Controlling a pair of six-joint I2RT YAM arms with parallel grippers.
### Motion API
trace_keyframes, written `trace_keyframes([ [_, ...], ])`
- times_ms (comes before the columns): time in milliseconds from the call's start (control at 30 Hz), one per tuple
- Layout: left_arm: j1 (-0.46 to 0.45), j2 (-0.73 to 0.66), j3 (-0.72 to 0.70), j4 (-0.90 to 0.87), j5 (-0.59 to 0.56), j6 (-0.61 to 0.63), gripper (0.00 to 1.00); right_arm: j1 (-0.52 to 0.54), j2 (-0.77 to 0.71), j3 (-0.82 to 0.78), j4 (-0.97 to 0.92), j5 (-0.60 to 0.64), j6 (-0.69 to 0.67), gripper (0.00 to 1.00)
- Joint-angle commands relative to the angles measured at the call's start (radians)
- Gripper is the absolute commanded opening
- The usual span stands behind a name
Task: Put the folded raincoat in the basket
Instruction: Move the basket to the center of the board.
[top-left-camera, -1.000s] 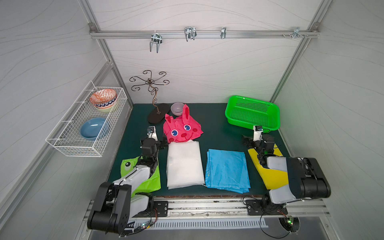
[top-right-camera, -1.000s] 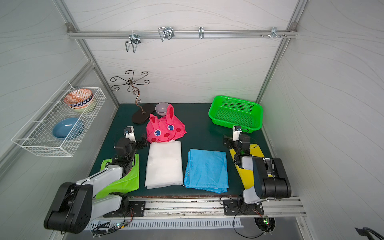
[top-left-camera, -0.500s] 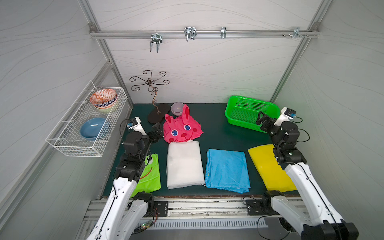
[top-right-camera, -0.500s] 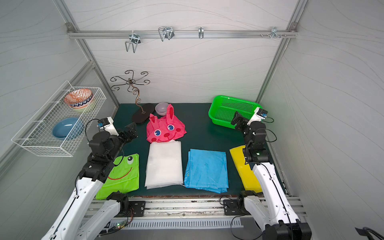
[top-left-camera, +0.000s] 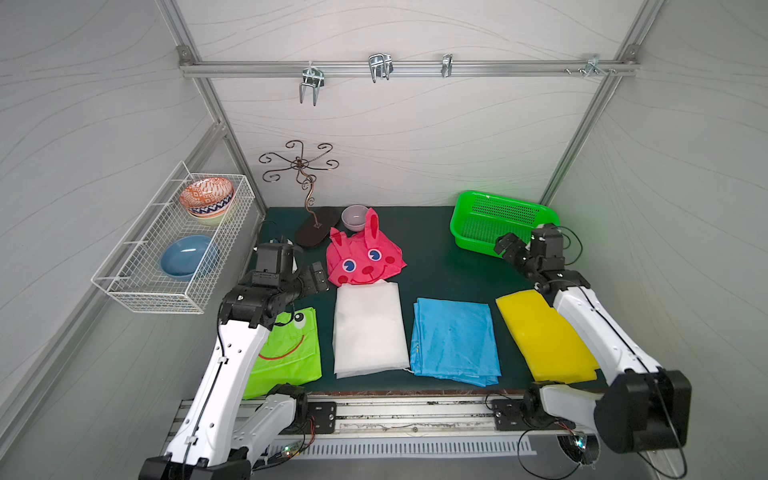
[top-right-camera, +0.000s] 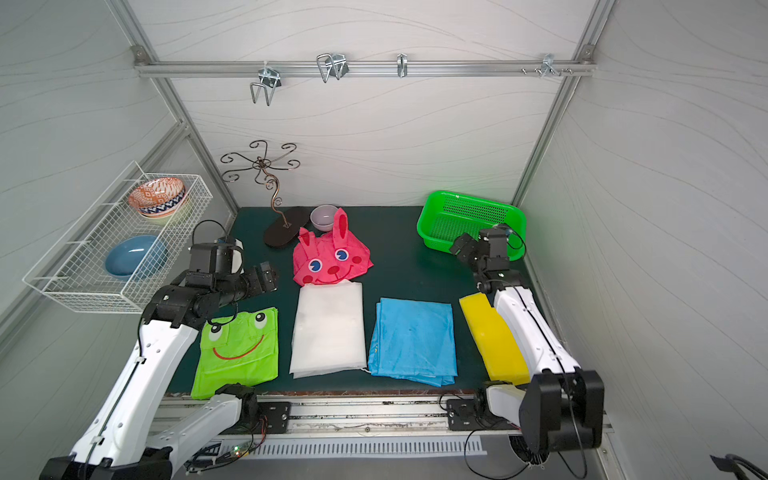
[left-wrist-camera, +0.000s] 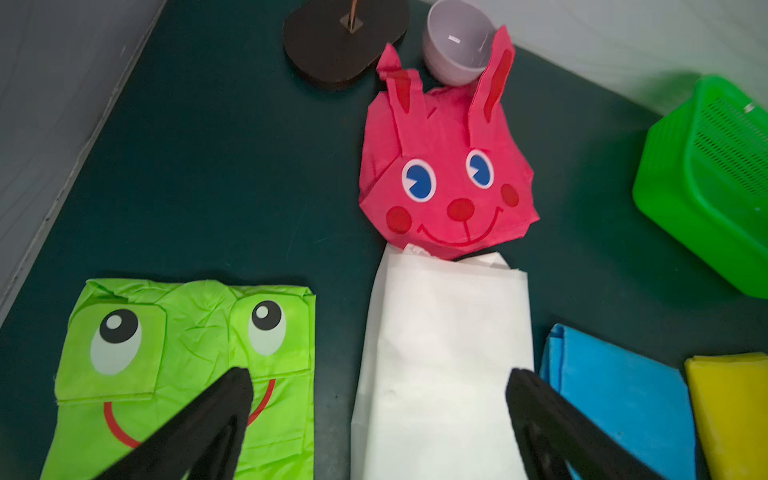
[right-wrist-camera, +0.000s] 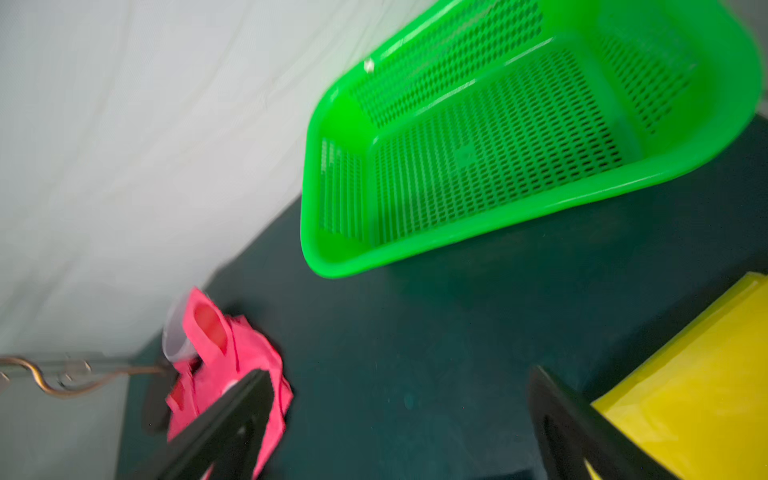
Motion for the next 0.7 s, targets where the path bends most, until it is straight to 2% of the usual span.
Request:
trace_keyframes([
  [0, -0.003, 0.008, -0.031, -0.004, 0.04, 0.043, 1.0, 0.1, 0.122, 0.198, -0.085, -0.015, -0.159, 0.99],
  [100, -0.002, 0.019, -0.116, 0.055, 0.131, 0.045, 1.0, 0.145, 0.224, 0.309, -0.154, 0.057, -0.256, 0.99],
  [200, -0.002, 0.033, -0.17, 0.071, 0.122, 0.057, 1.0, 0.185, 0.3, 0.374, -0.155, 0.111, -0.375, 0.99],
  [300, -0.002, 0.047, -0.162, 0.037, 0.074, 0.055, 1.0, 0.18, 0.391, 0.441, -0.184, 0.1, -0.401, 0.99],
  [433, -0.002, 0.038, -0.18, 0.059, 0.125, 0.055, 0.98, 0.18, 0.512, 0.515, -0.208, 0.091, -0.414, 0.99],
  [600, -0.003, 0.024, -0.183, 0.057, 0.099, 0.05, 0.98, 0.168, 0.663, 0.651, -0.263, 0.044, -0.441, 0.99],
  [667, -0.002, 0.02, -0.188, 0.06, 0.093, 0.044, 0.96, 0.166, 0.728, 0.734, -0.311, 0.063, -0.44, 0.99],
])
